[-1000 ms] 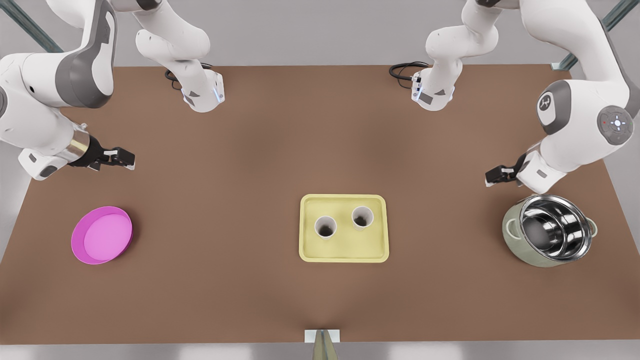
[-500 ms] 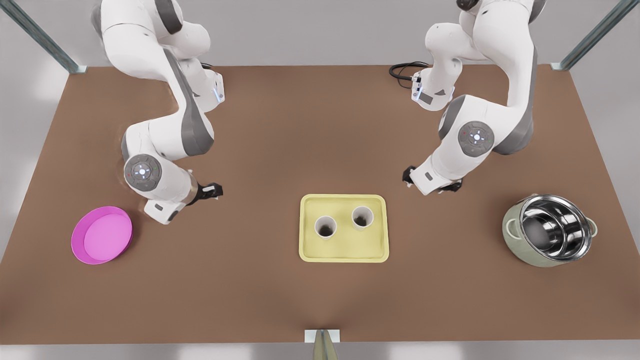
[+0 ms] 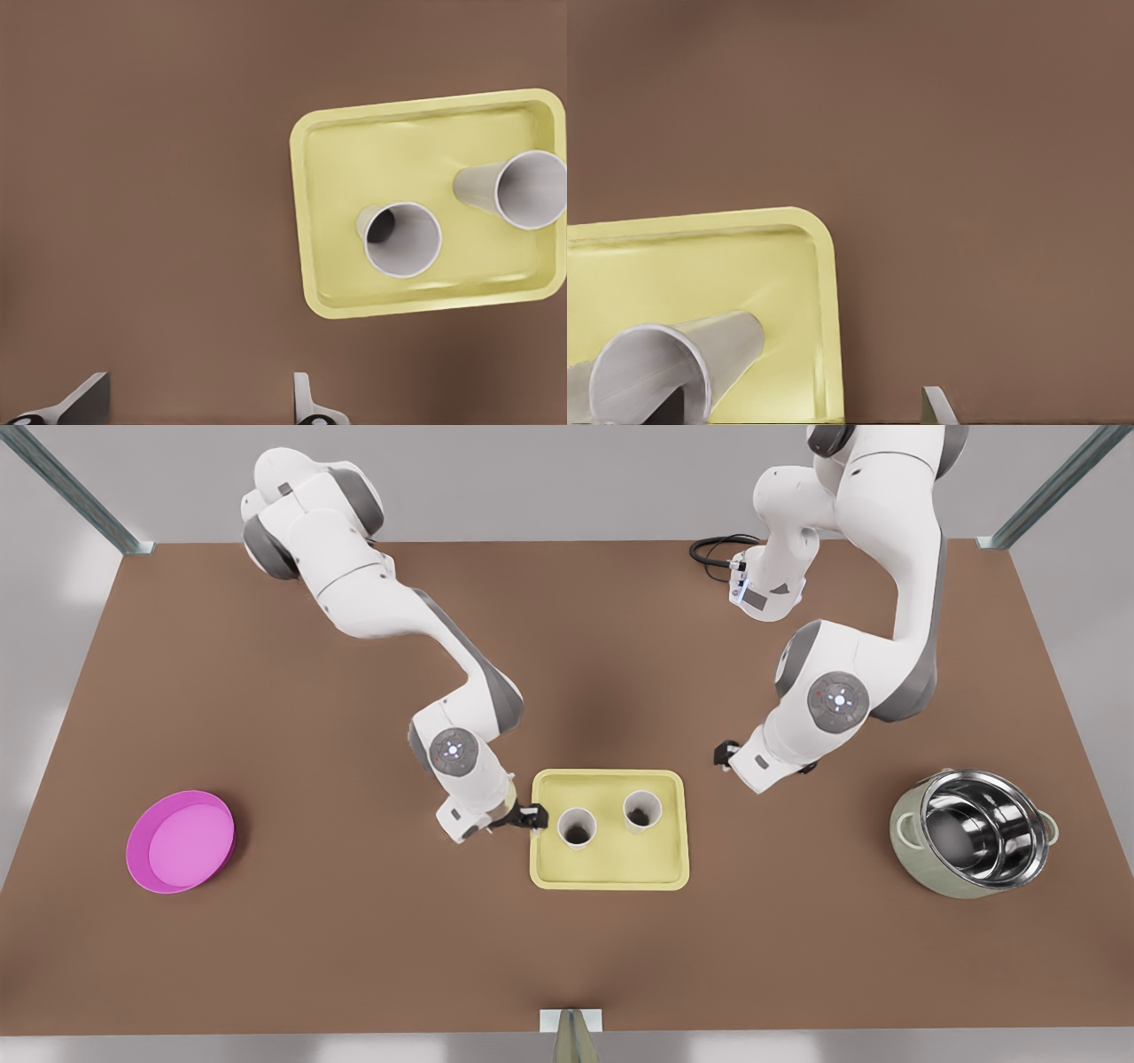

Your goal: Use the left arm to pick up the white IKEA cup from the tray and place it on the middle-left position; use the right arm to pick up the white IKEA cup from the tray and place it on the middle-right position

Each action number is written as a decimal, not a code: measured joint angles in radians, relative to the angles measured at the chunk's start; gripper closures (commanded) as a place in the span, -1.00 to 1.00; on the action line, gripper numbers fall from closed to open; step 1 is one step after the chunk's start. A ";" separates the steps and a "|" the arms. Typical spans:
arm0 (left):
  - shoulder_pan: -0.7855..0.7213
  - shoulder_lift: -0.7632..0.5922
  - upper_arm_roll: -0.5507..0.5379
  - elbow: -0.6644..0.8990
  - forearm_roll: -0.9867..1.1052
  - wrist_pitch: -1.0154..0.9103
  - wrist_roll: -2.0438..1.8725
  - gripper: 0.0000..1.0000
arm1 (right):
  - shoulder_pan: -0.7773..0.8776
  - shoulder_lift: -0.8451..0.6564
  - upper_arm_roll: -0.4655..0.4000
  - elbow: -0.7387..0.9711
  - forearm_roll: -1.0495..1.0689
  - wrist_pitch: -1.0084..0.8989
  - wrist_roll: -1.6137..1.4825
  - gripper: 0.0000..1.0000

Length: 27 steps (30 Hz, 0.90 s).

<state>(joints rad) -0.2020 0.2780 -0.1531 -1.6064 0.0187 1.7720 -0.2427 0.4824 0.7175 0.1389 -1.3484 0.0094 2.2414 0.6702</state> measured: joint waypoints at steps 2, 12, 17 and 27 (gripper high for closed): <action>-0.003 0.002 0.000 0.000 0.000 0.001 -0.008 -1.00 | 0.028 0.000 0.001 -0.006 -0.001 0.022 0.051 -1.00; -0.006 0.010 -0.002 -0.007 0.002 0.005 -0.039 -1.00 | 0.083 0.117 -0.002 0.032 -0.002 0.167 0.238 -1.00; -0.018 -0.131 -0.004 -0.318 0.000 0.145 -0.043 -1.00 | 0.082 0.148 -0.003 0.041 -0.004 0.210 0.297 -1.00; -0.186 0.098 -0.009 -0.157 0.040 0.386 -0.166 -1.00 | 0.076 0.175 -0.008 0.028 -0.030 0.238 0.361 0.41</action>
<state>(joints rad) -0.3883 0.3759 -0.1625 -1.7636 0.0586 2.1583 -0.4084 0.5589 0.8929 0.1312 -1.3203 -0.0206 2.4794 1.0315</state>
